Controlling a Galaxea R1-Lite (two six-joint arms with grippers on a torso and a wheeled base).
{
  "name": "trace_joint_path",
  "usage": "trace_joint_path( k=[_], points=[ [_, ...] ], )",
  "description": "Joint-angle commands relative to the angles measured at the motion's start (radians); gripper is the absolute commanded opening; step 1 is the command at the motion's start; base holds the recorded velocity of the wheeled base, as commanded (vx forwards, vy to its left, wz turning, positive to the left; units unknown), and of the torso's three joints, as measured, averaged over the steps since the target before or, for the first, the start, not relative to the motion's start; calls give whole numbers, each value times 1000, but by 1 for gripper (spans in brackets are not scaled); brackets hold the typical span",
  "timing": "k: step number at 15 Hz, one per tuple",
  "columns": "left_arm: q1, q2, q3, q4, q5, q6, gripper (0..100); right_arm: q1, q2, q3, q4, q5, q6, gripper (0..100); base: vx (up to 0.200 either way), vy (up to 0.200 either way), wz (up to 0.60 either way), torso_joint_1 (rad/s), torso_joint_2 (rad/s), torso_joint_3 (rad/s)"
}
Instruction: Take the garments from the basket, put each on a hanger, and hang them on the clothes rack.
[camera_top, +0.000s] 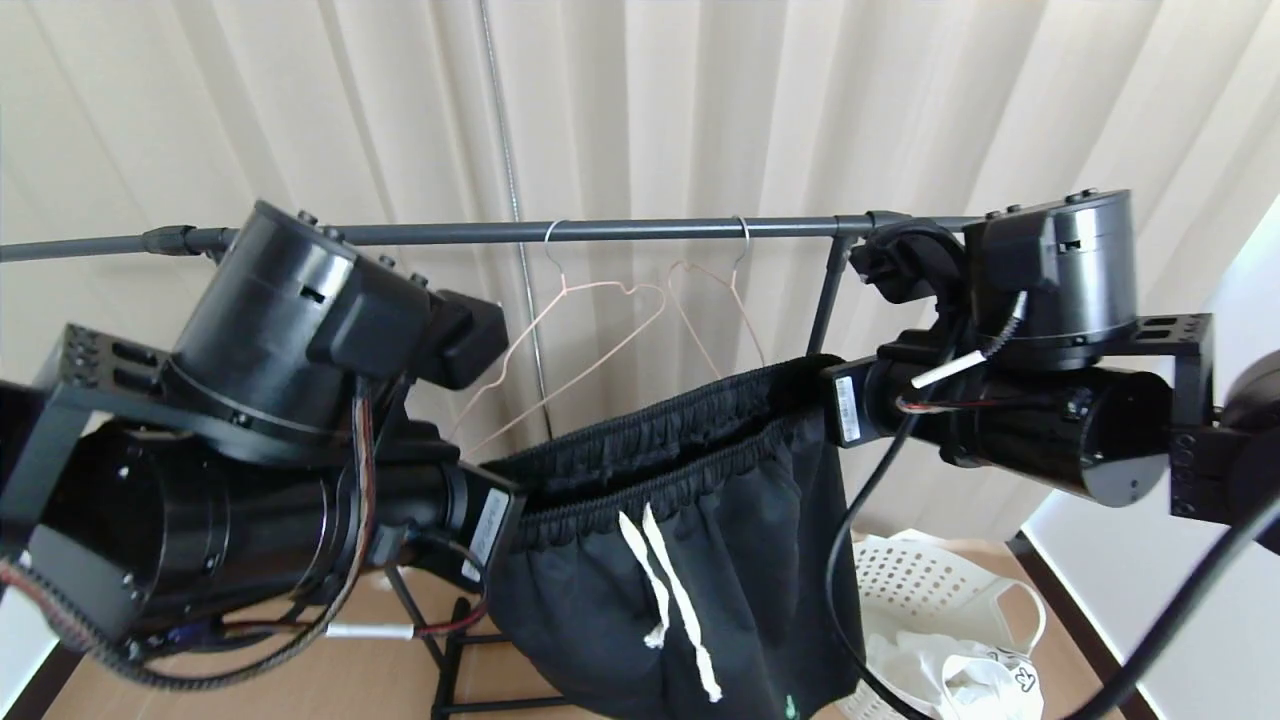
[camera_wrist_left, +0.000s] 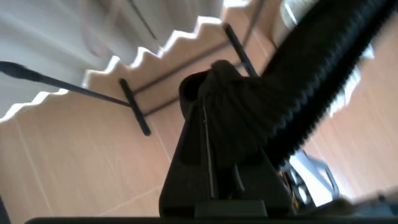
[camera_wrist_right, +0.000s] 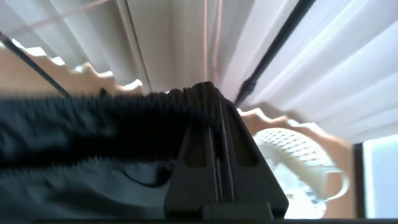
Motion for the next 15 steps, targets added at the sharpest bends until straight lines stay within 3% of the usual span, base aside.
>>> trace_joint_path(
  k=[1, 4, 7, 10, 15],
  points=[
    [-54, -42, 75, 1, -37, -1, 0, 28, 109, -79, -3, -14, 58, 0, 0, 0, 0, 0, 0, 0],
    [-86, -38, 106, -5, -155, -4, 0, 66, 161, -158, -6, -45, 162, 0, 0, 0, 0, 0, 0, 0],
    [-135, -19, 116, -47, -257, -71, 0, 95, 183, -208, -6, -52, 242, 0, 0, 0, 0, 0, 0, 0],
    [-203, 39, 112, -109, -264, -146, 0, 118, 204, -270, -4, -52, 351, 0, 0, 0, 0, 0, 0, 0],
    [-272, 74, 54, -165, -253, -229, 0, 137, 234, -329, 10, -52, 446, 0, 0, 0, 0, 0, 0, 0]
  ],
)
